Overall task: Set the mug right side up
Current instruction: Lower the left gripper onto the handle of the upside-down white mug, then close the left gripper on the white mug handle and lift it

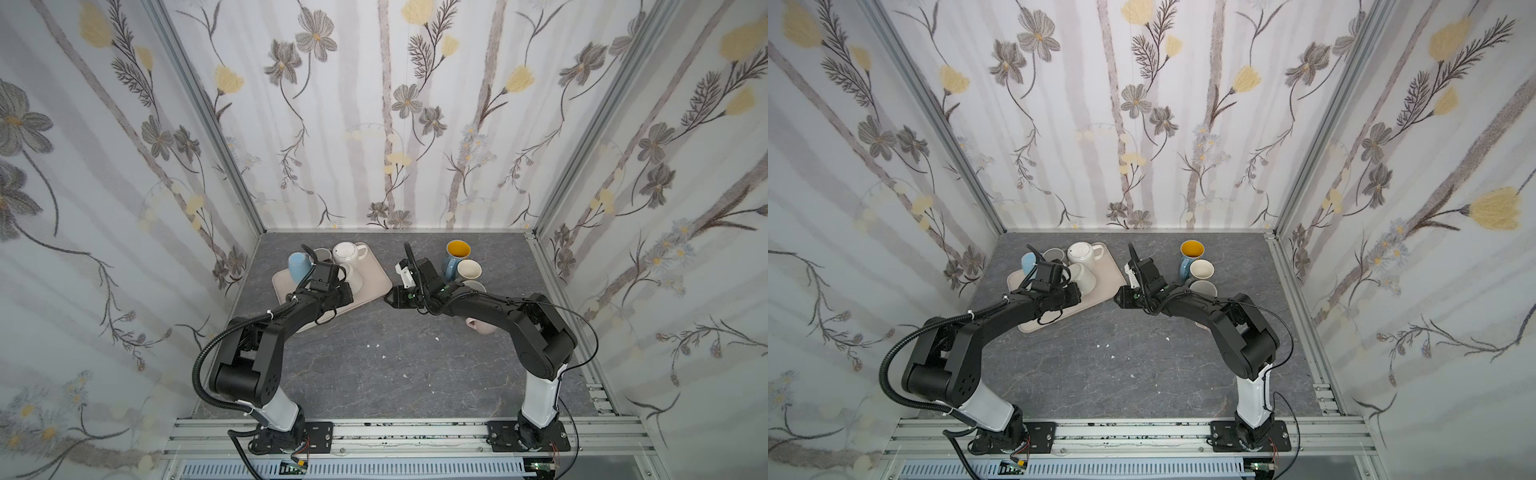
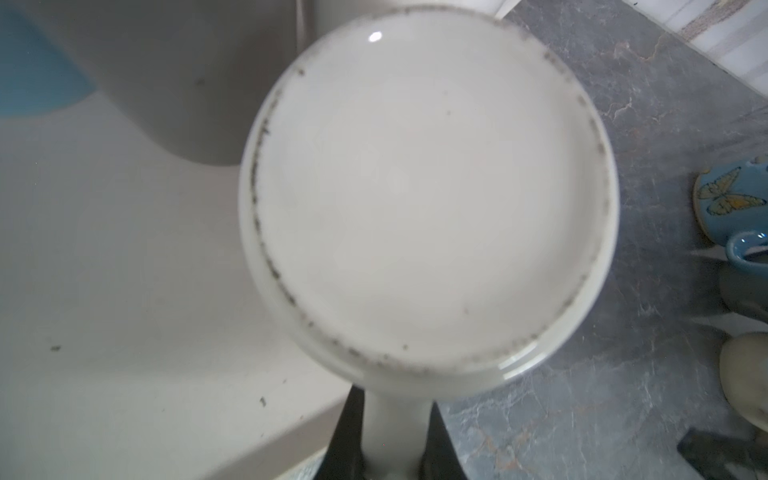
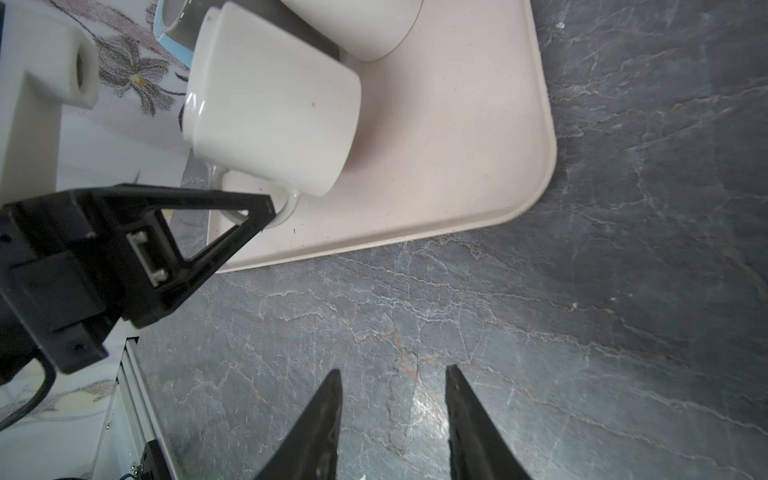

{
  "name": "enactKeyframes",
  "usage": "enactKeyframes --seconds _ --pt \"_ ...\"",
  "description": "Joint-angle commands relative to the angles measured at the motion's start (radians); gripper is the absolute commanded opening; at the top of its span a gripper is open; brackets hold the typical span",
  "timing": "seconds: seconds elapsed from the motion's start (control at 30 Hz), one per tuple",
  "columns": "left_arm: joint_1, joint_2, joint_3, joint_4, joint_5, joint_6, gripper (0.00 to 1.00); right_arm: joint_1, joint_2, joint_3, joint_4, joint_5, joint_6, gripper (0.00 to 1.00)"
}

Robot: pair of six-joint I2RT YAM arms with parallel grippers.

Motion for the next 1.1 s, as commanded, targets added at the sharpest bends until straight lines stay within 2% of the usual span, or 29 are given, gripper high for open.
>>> enactKeyframes --seconds 0.0,0.1,0.23,0.4,0.53,0.83,1.07 --pt "-0.041 0.093 0.100 -0.060 -0.172 -0.002 0.04 -0.002 -0.012 -0.010 0.054 -0.021 0.024 0.41" --pt "-0.083 0.181 0.184 -0.105 -0.235 0.008 0.07 -0.001 -0.016 -0.018 0.054 -0.016 0.026 0.41" --pt "-0.120 0.246 0.245 -0.132 -0.264 0.009 0.13 -0.002 -0.021 -0.026 0.054 -0.005 0.024 0.41" --pt "-0.134 0.251 0.273 -0.150 -0.262 -0.009 0.32 -0.004 -0.019 -0.026 0.054 -0.001 0.020 0.41" --pt "-0.135 0.238 0.288 -0.159 -0.252 -0.018 0.40 -0.005 -0.016 -0.025 0.055 -0.005 0.019 0.41" --pt "-0.135 0.252 0.358 -0.174 -0.237 -0.018 0.42 -0.008 -0.014 -0.035 0.055 -0.011 0.012 0.41" --pt "-0.134 0.294 0.386 -0.199 -0.251 -0.018 0.34 -0.013 -0.021 -0.046 0.054 -0.014 0.008 0.41"
